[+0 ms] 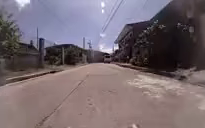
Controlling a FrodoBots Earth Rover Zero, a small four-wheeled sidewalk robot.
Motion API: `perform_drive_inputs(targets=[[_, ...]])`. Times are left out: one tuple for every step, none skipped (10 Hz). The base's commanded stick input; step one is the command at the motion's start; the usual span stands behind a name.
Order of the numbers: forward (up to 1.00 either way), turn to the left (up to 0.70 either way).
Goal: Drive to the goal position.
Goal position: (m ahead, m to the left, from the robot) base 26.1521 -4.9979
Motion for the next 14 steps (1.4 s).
perform_drive_inputs(targets=[[1.0,0.0],[1.0,0.0],[1.0,0.0],[1.0,0.0],[1.0,0.0],[1.0,-0.01],[1.0,-0.27],[1.0,-0.27],[1.0,-0.17],[1.0,0.0],[1.0,0.0],[1.0,0.0],[1.0,0.0],[1.0,0.0]])
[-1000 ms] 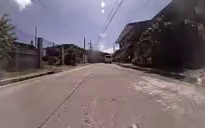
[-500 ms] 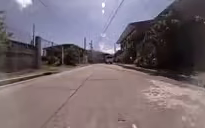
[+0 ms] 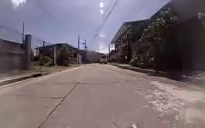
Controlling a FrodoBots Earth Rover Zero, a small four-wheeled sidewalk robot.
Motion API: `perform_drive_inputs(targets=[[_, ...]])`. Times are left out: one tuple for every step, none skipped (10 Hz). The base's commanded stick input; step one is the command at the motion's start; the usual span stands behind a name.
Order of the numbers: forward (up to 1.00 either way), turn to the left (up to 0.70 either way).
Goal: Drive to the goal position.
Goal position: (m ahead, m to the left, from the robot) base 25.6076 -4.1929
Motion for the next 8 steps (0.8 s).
perform_drive_inputs(targets=[[1.0,0.0],[1.0,0.0],[1.0,0.0],[1.0,0.0],[1.0,0.0],[1.0,0.0],[1.0,0.0],[1.0,0.0]])
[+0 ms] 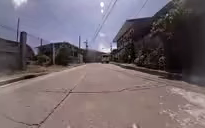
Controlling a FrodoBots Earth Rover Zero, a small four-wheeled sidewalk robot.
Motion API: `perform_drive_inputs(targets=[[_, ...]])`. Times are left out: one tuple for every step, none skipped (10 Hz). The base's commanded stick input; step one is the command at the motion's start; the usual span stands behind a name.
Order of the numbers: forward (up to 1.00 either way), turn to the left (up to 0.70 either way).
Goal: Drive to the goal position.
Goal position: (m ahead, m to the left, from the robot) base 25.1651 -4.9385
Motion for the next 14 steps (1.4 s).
perform_drive_inputs(targets=[[1.0,0.0],[1.0,0.0],[1.0,0.0],[1.0,0.0],[1.0,0.0],[1.0,0.0],[1.0,0.0],[1.0,0.0],[1.0,0.0],[1.0,0.0],[1.0,0.0],[1.0,0.0],[1.0,-0.05],[1.0,-0.25]])
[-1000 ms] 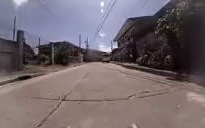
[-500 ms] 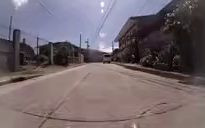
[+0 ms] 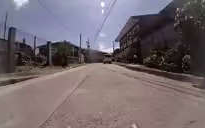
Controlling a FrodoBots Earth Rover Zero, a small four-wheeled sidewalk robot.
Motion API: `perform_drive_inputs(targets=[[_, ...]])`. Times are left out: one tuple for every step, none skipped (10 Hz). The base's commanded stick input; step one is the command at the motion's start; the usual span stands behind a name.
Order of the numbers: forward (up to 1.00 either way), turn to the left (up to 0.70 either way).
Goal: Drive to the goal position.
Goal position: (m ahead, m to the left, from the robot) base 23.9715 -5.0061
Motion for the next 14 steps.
perform_drive_inputs(targets=[[1.0,-0.26],[1.0,-0.13],[1.0,-0.01],[1.0,0.0],[1.0,0.0],[1.0,0.0],[1.0,0.0],[1.0,0.0],[1.0,0.0],[1.0,0.0],[1.0,0.0],[1.0,0.0],[1.0,0.0],[1.0,0.0]])
